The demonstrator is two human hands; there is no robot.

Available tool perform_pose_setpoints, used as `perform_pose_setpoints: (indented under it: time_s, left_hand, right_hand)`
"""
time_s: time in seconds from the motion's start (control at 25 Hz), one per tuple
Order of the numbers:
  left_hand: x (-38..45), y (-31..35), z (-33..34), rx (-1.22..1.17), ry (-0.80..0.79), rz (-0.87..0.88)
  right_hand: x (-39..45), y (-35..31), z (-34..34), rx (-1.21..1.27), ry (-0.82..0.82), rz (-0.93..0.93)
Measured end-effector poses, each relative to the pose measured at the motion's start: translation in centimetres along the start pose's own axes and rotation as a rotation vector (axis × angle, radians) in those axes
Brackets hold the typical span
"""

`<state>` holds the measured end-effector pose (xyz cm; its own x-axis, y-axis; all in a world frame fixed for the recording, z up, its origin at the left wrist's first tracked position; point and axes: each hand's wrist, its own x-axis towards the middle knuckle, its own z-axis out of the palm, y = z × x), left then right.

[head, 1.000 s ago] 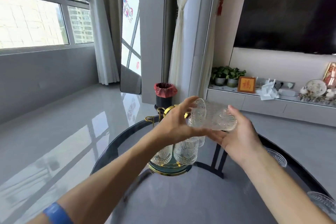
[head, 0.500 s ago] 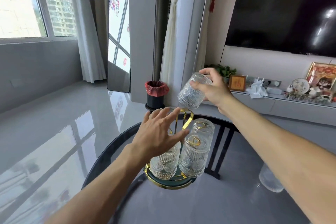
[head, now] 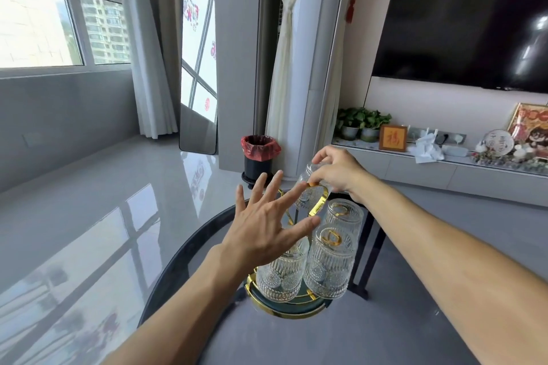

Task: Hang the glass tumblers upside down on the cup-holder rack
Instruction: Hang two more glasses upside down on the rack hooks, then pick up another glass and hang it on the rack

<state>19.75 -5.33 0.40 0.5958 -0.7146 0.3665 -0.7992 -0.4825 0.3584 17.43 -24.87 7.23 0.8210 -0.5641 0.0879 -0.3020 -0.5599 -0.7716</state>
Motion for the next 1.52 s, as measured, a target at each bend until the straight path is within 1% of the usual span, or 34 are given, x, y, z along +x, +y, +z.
perform_pose_setpoints:
  time_s: [0.24, 0.32, 0.4, 0.48, 0.56, 0.68, 0.84, 0.92, 1.0, 1.08, 1.16, 1.2, 1.32, 1.4, 1.48, 1.52]
  left_hand:
    - [-0.2, 0.5, -0.4, -0.023, -0.015, -0.012]
    - [-0.1, 0.5, -0.7, -0.014, -0.024, -0.013]
    - [-0.1, 0.5, -0.8, -0.009, -0.03, -0.01]
    - [0.0, 0.5, -0.7, -0.015, -0.026, -0.011]
    - [-0.1, 0.6, -0.6, -0.02, -0.02, -0.019]
    - [-0.4, 1.1, -0.7, -0.009, -0.027, -0.047]
    - [-0.5, 2.7, -1.6, 0.091, -0.062, -0.117]
    - [-0.9, 4.4, -1.5, 0.183, -0.035, -0.121]
    - [-2.1, 7.0, -0.3, 0.222, 0.064, -0.052]
    - [-3.9, 10.1, 1.9, 0.18, 0.145, 0.061]
    - [-5.5, 13.5, 4.7, 0.131, 0.136, 0.166]
    - [-6.3, 15.3, 6.1, 0.121, 0.106, 0.195]
    - [-7.6, 20.0, 10.1, 0.081, -0.02, 0.209]
    - [-8.3, 22.0, 12.2, 0.033, -0.103, 0.185]
    - [-9.0, 23.2, 13.7, -0.008, -0.16, 0.171]
    - [-9.3, 23.5, 14.1, -0.015, -0.167, 0.174]
  right_hand:
    - [0.7, -0.5, 1.2, -0.112, -0.092, 0.156]
    - [1.1, -0.9, 1.4, -0.187, -0.148, 0.194]
    - [1.2, -1.3, 1.5, -0.313, -0.196, 0.188]
    - [0.9, -1.6, 1.2, -0.432, -0.175, 0.154]
    - [0.5, -1.3, 0.9, -0.433, -0.146, 0.16]
    - [-1.0, 0.3, 0.5, -0.298, -0.123, 0.119]
    - [-5.9, 3.6, -0.8, -0.093, 0.057, -0.081]
    - [-9.3, 6.1, -2.4, -0.028, 0.103, -0.128]
    - [-13.2, 9.2, -4.0, 0.017, 0.117, -0.143]
    - [-17.3, 12.6, -5.4, 0.035, 0.132, -0.14]
    - [-21.3, 16.2, -6.5, 0.028, 0.209, -0.108]
    - [-23.4, 18.0, -7.1, -0.001, 0.288, -0.09]
    - [-28.7, 22.8, -8.9, -0.19, 0.605, -0.041]
    - [-30.3, 25.0, -9.9, -0.235, 0.754, 0.051]
    - [-30.7, 26.7, -10.4, -0.133, 0.792, 0.169]
    - [-30.6, 27.4, -10.4, -0.037, 0.772, 0.237]
